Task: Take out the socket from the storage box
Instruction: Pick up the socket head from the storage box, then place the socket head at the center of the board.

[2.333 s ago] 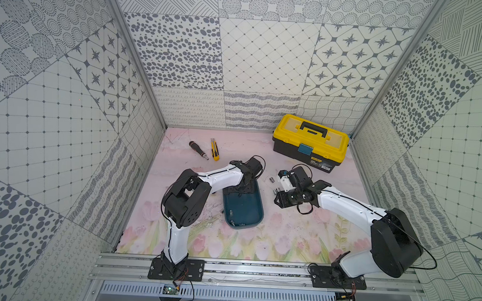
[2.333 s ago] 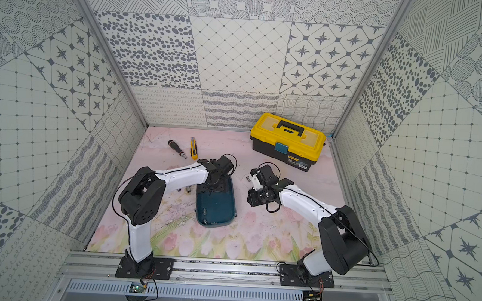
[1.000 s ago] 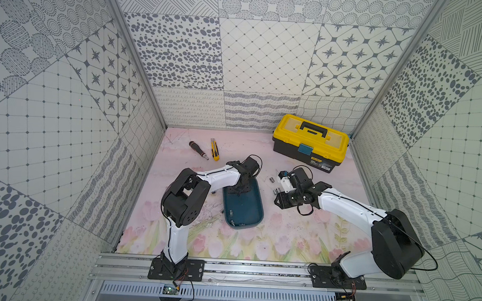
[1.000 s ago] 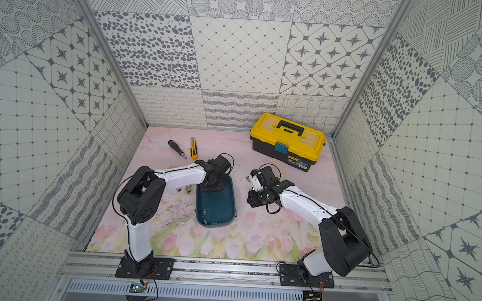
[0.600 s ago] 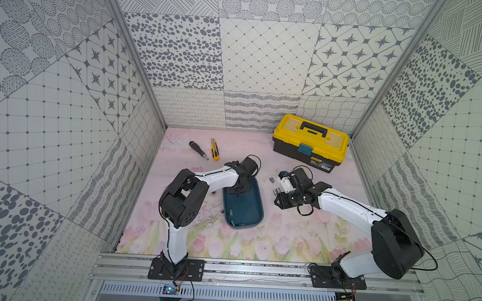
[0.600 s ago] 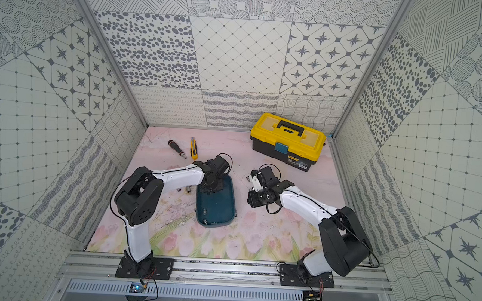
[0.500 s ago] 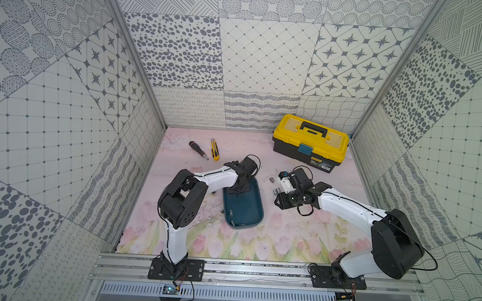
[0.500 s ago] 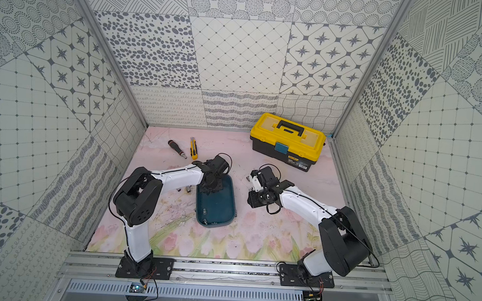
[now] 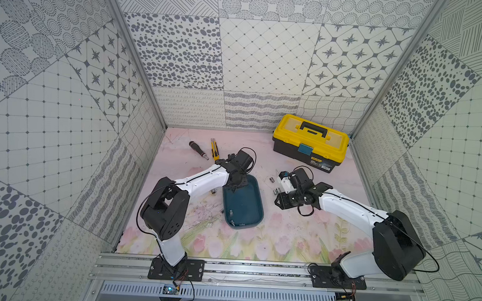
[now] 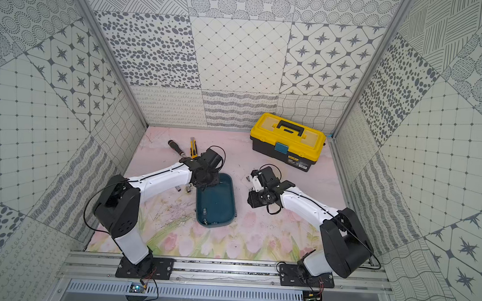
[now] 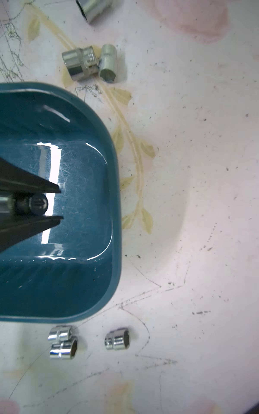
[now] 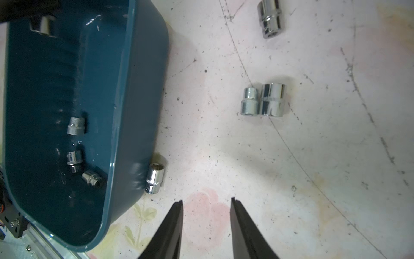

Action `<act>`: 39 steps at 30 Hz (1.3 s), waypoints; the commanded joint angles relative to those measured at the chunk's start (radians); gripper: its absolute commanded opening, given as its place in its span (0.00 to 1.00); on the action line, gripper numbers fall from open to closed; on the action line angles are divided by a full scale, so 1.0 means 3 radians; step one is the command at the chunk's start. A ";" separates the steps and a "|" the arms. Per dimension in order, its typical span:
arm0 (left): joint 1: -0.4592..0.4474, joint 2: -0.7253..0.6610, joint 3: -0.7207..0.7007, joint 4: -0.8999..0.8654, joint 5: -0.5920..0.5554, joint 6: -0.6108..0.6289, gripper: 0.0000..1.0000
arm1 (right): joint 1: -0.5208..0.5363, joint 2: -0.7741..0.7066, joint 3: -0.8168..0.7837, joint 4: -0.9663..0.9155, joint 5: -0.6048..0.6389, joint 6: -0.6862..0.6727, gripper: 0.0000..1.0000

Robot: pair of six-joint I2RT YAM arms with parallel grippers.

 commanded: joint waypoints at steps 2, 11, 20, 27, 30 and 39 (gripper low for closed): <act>0.0217 -0.0365 -0.0084 -0.0248 0.0139 0.0030 0.17 | -0.0011 -0.0081 -0.0010 0.0102 -0.0027 0.0024 0.39; 0.0726 -0.0880 -0.0388 -0.0372 0.0269 0.0120 0.17 | -0.0007 -0.0056 0.0032 0.0123 -0.0076 0.0044 0.39; 0.1098 -0.0938 -0.0887 -0.0200 0.0484 0.0138 0.17 | -0.0004 -0.0085 0.0137 0.0171 -0.0266 0.0102 0.40; 0.1155 -0.0712 -0.1171 0.0043 0.0525 0.0093 0.15 | 0.0073 -0.0177 0.0171 0.0230 -0.0349 0.0071 0.40; 0.1151 -0.0669 -0.1243 0.0118 0.0536 0.0069 0.15 | 0.0116 -0.0196 0.0196 0.0237 -0.0369 0.0018 0.41; 0.1152 -0.0518 -0.1401 0.0285 0.0545 0.0038 0.15 | 0.0278 -0.0182 0.0250 0.0282 -0.0355 -0.0054 0.41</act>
